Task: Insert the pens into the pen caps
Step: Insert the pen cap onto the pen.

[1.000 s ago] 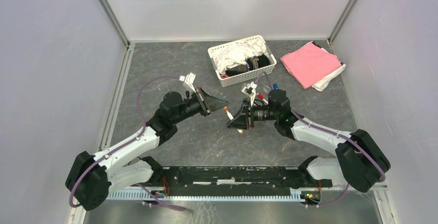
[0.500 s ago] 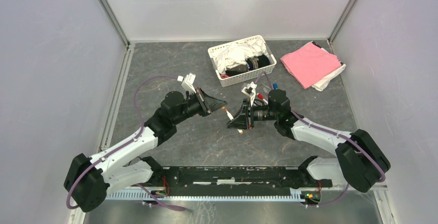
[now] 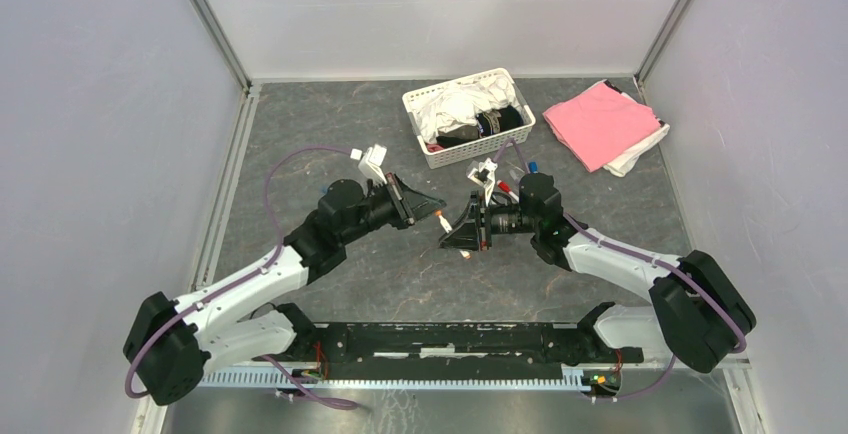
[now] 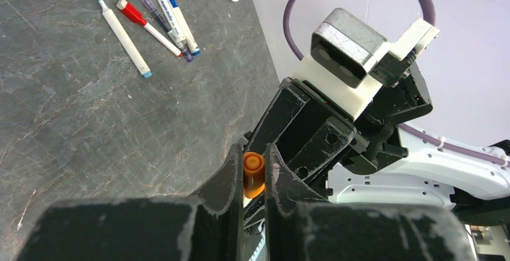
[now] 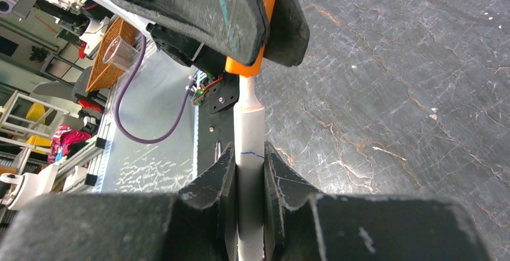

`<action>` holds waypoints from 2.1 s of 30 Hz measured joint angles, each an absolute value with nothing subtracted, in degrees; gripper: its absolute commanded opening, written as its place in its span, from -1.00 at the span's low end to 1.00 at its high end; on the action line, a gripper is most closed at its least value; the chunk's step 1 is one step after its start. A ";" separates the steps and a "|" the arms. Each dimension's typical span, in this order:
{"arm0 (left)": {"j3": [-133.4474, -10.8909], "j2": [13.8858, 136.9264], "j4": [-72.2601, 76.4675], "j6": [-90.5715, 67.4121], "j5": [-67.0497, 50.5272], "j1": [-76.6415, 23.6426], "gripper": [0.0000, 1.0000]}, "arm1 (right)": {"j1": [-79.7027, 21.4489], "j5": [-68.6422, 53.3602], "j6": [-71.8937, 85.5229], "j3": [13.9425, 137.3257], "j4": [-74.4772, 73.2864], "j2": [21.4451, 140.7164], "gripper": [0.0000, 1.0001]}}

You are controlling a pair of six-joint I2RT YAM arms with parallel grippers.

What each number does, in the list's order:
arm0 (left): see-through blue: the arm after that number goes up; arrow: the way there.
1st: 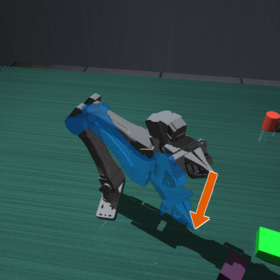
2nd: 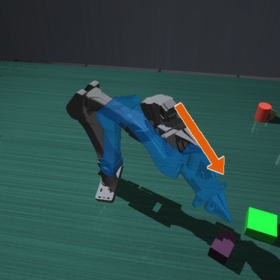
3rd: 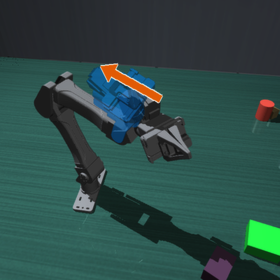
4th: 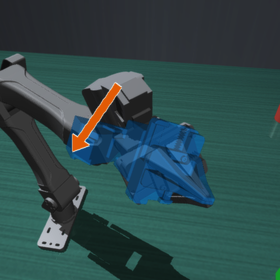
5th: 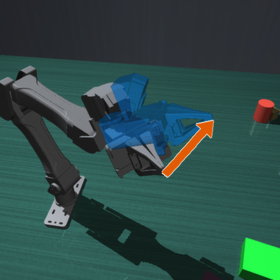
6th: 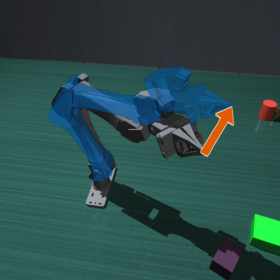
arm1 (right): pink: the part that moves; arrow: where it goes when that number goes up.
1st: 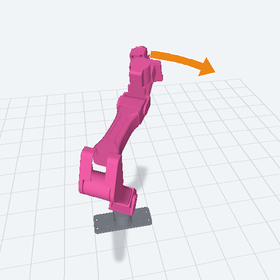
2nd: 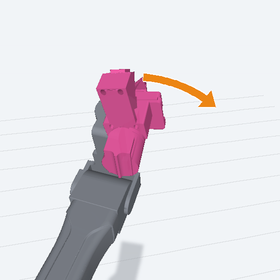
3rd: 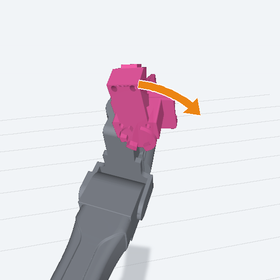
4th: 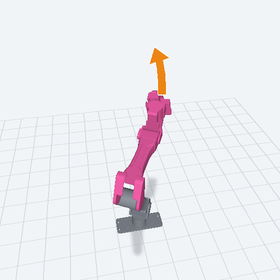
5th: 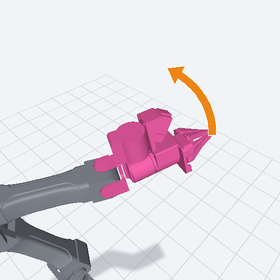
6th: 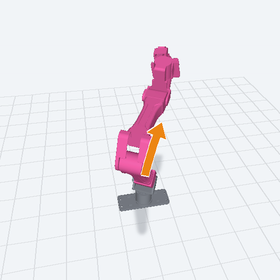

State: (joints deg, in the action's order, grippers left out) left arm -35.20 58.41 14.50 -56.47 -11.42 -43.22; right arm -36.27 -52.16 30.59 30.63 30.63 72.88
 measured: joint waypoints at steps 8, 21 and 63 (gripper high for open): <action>-36.36 59.61 11.66 -55.51 -7.07 -46.48 -0.96 | -36.27 -51.59 30.37 30.65 29.82 72.88 -1.00; -45.01 63.55 -1.80 -49.39 19.31 -61.01 -0.96 | -36.21 -47.75 20.40 30.81 20.75 69.73 -1.00; -28.60 73.21 38.04 -54.50 33.65 -74.61 -0.95 | -26.94 -64.16 18.22 21.76 24.80 66.57 -1.00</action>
State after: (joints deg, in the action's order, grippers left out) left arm -28.60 73.21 38.04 -54.50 33.65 -74.61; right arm -26.94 -64.16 18.22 21.76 24.80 66.57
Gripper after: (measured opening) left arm 0.149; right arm 0.210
